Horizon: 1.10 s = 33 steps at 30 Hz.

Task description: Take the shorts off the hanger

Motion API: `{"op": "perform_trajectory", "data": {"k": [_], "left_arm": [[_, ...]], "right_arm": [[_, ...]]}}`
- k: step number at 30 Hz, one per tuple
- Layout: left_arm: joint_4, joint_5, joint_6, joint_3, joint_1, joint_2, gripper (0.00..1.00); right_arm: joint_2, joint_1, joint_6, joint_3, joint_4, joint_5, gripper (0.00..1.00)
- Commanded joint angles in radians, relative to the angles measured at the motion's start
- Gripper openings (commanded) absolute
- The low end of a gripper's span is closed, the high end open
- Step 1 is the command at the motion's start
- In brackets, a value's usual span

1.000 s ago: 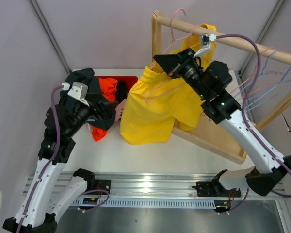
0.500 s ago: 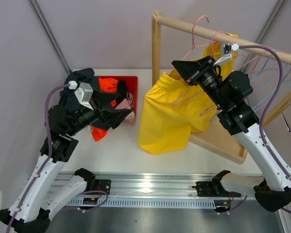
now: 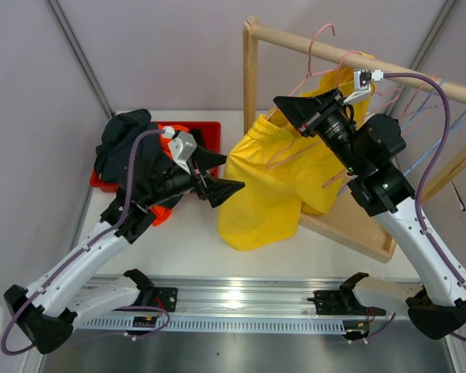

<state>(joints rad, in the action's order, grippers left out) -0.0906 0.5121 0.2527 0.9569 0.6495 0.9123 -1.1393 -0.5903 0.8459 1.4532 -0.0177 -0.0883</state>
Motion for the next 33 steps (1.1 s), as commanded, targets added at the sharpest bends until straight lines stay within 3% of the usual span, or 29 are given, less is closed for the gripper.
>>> {"op": "perform_trajectory", "data": {"k": [1, 2, 4, 6, 7, 8, 15, 22, 27, 33], "left_arm": [[-0.135, -0.069, -0.03, 0.017, 0.004, 0.063, 0.96], [-0.146, -0.076, -0.029, 0.023, 0.004, 0.08, 0.93], [-0.17, -0.087, -0.026, 0.052, 0.007, 0.112, 0.76], [-0.188, -0.101, -0.02, 0.069, 0.007, 0.137, 0.52], [-0.192, -0.101, -0.02, 0.077, 0.01, 0.138, 0.33], [-0.19, -0.113, -0.013, 0.08, 0.015, 0.131, 0.0], [-0.135, -0.225, -0.01, -0.046, 0.091, -0.084, 0.0], [-0.035, -0.435, -0.001, -0.273, 0.292, -0.361, 0.0], [-0.001, -0.506, 0.003, -0.368, 0.401, -0.395, 0.0], [-0.09, -0.583, 0.02, -0.409, 0.447, -0.317, 0.0]], "right_arm": [[0.049, 0.006, 0.03, 0.021, 0.104, -0.034, 0.0], [0.05, 0.007, 0.045, 0.019, 0.104, -0.039, 0.0], [0.056, 0.007, 0.064, 0.007, 0.113, -0.051, 0.0], [0.059, 0.009, 0.077, -0.001, 0.119, -0.057, 0.0], [0.062, 0.01, 0.079, -0.007, 0.12, -0.057, 0.0], [0.062, 0.01, 0.079, -0.007, 0.114, -0.056, 0.0], [0.043, 0.09, 0.099, 0.009, 0.12, -0.091, 0.0], [-0.023, 0.24, 0.214, 0.061, 0.182, -0.192, 0.0], [-0.06, 0.296, 0.274, 0.081, 0.219, -0.223, 0.0], [-0.082, 0.311, 0.341, 0.075, 0.246, -0.26, 0.0]]}}
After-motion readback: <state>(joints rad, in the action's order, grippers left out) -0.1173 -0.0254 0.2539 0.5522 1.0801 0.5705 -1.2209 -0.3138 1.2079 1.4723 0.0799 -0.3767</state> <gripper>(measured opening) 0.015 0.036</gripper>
